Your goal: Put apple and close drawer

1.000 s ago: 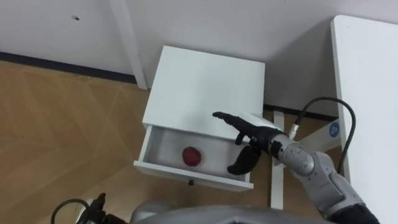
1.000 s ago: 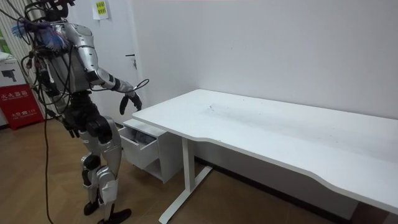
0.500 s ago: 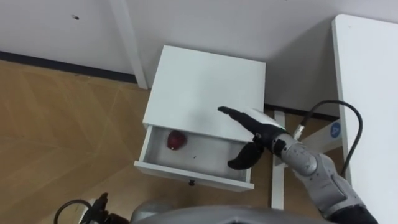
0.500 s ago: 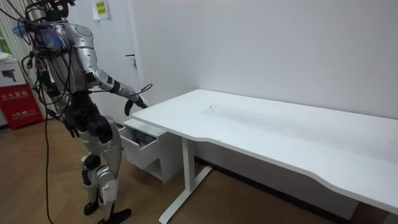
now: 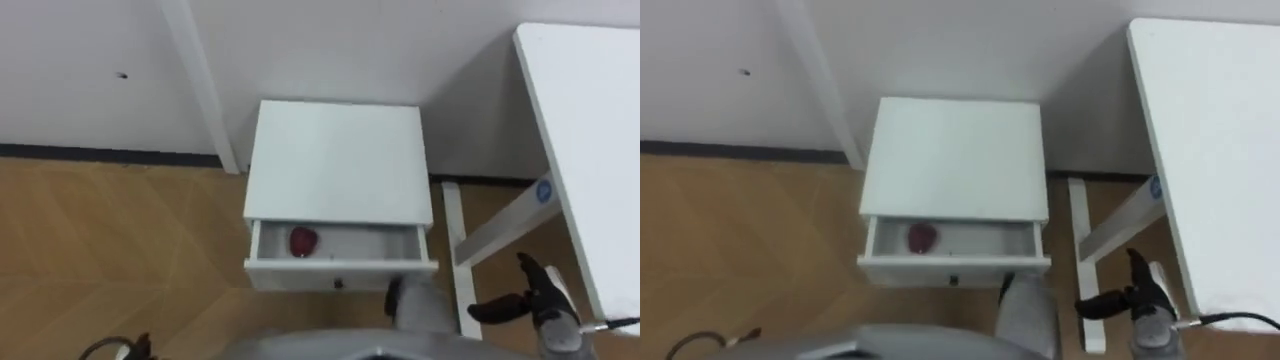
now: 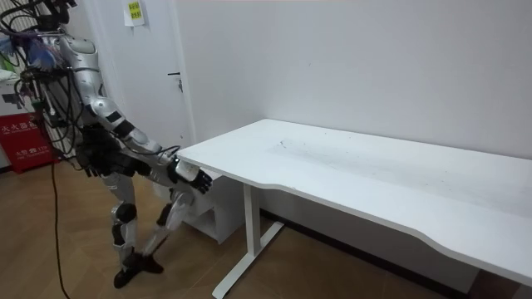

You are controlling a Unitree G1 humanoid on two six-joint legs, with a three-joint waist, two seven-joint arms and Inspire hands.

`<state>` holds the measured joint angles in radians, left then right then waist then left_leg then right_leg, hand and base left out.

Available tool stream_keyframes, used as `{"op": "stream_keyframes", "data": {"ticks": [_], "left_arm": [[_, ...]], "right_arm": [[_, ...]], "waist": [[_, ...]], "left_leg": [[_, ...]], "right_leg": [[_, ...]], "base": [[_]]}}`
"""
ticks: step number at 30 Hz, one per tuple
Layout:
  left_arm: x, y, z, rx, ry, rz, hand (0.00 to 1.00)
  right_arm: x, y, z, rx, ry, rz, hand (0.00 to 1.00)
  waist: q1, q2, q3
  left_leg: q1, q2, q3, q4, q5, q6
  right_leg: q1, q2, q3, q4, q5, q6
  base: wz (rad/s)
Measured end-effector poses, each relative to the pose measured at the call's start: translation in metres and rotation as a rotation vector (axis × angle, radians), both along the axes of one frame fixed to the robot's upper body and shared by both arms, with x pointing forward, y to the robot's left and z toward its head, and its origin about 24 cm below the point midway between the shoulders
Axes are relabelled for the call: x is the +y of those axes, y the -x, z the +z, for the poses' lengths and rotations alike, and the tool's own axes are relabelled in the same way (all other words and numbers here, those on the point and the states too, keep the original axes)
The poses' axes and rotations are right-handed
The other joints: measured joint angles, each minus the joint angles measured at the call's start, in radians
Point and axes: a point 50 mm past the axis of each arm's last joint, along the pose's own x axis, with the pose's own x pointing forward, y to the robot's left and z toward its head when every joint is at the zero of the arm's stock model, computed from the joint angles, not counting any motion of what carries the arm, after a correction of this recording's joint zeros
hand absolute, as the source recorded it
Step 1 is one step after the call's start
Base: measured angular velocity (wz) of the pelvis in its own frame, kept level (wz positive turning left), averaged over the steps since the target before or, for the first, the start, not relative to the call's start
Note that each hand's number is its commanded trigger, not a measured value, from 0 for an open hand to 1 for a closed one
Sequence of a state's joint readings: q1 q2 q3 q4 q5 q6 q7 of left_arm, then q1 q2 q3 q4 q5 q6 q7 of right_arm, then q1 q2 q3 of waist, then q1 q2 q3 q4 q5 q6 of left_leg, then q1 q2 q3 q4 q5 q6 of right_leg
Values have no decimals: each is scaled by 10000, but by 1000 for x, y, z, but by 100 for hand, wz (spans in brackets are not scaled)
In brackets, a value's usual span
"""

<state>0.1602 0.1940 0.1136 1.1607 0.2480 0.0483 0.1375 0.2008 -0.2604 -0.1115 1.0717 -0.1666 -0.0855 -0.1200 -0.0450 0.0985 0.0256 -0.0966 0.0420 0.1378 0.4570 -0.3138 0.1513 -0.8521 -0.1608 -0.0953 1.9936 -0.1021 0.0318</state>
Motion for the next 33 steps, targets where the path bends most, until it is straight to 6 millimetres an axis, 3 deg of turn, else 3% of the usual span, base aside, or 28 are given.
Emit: {"op": "stream_keyframes", "data": {"ticks": [2,4,5,6,8,9,11,12,13,14,16,19,23,26,33], "left_arm": [[1,10,-1,361,-20,70,0],[0,22,-1,699,82,185,0],[1,28,-1,833,89,310,0],[1,33,0,912,65,351,0],[3,51,1,1404,-19,535,0],[3,51,1,1479,-16,568,0],[4,49,1,1433,-143,561,0],[5,48,1,1382,-236,603,0],[7,44,2,1233,-376,765,0],[8,41,2,1120,-491,799,0],[4,39,1,1083,-491,814,0],[0,35,-1,1006,-459,863,0],[-4,37,-3,1039,-323,1162,0],[-5,39,-3,1142,-314,1241,0],[-9,38,-4,1116,-171,1207,0]], "right_arm": [[3,24,-6,1045,-259,-492,0],[4,35,-9,1770,-390,-787,0],[5,39,-10,1991,-493,-943,0],[5,41,-11,2056,-568,-1020,0],[8,50,-13,2432,-850,-1170,0],[8,51,-13,2465,-876,-1199,0],[13,50,-15,2461,-1010,-1242,0],[16,49,-16,2439,-1089,-1248,0],[22,44,-19,2364,-1257,-1264,0],[26,44,-21,2445,-1378,-1351,0],[28,45,-22,2588,-1442,-1492,0],[34,46,-24,2763,-1772,-1652,0],[38,56,-26,3386,-2292,-1765,0],[39,63,-26,3758,-2439,-1903,0],[38,65,-26,3871,-2555,-2190,0]], "waist": [[-121,1,-22],[-149,-129,-49],[-148,-313,-69],[-136,-389,-62],[47,-735,-105],[146,-784,-105],[274,-1080,-199],[296,-1195,-219],[371,-1422,-251],[491,-1576,-262],[491,-1632,-279],[461,-1520,-283],[402,-1487,-275],[255,-1488,-270],[220,-1428,-211]], "left_leg": [[36,-115,-20,131,-69,102],[43,-346,59,138,-143,154],[60,-527,113,115,-148,192],[115,-596,139,80,-148,196],[375,-775,206,-198,-126,156],[393,-778,208,-259,-110,129],[541,-789,222,-863,163,-335],[609,-802,228,-1097,264,-507],[780,-804,290,-1533,436,-798],[967,-789,427,-1871,539,-970],[1162,-795,551,-2034,544,-975],[1497,-788,569,-2277,582,-928],[1662,-718,622,-2369,693,-745],[1708,-654,609,-2435,693,-744],[1792,-529,594,-2534,667,-798]], "right_leg": [[-87,-101,190,-165,-179,73],[667,-297,346,-1819,-174,135],[1799,-465,321,-3940,-222,242],[2491,-499,227,-5203,-261,308],[5384,-382,-253,-10129,-390,498],[5956,-299,-375,-11179,-442,541],[7646,-37,-716,-14581,-568,697],[7952,37,-706,-15319,-555,713],[8476,197,-668,-16514,-451,679],[8930,325,-690,-17564,-98,609],[9438,451,-746,-18421,264,617],[9739,575,-690,-18584,14,586],[9800,681,-716,-18572,-347,475],[9807,760,-733,-18572,-527,396],[9871,893,-820,-18574,-611,290]], "base": [[10],[0],[0],[0],[-11],[-19],[-15],[-12],[-24],[-32],[-35],[-22],[-13],[4],[0]]}}
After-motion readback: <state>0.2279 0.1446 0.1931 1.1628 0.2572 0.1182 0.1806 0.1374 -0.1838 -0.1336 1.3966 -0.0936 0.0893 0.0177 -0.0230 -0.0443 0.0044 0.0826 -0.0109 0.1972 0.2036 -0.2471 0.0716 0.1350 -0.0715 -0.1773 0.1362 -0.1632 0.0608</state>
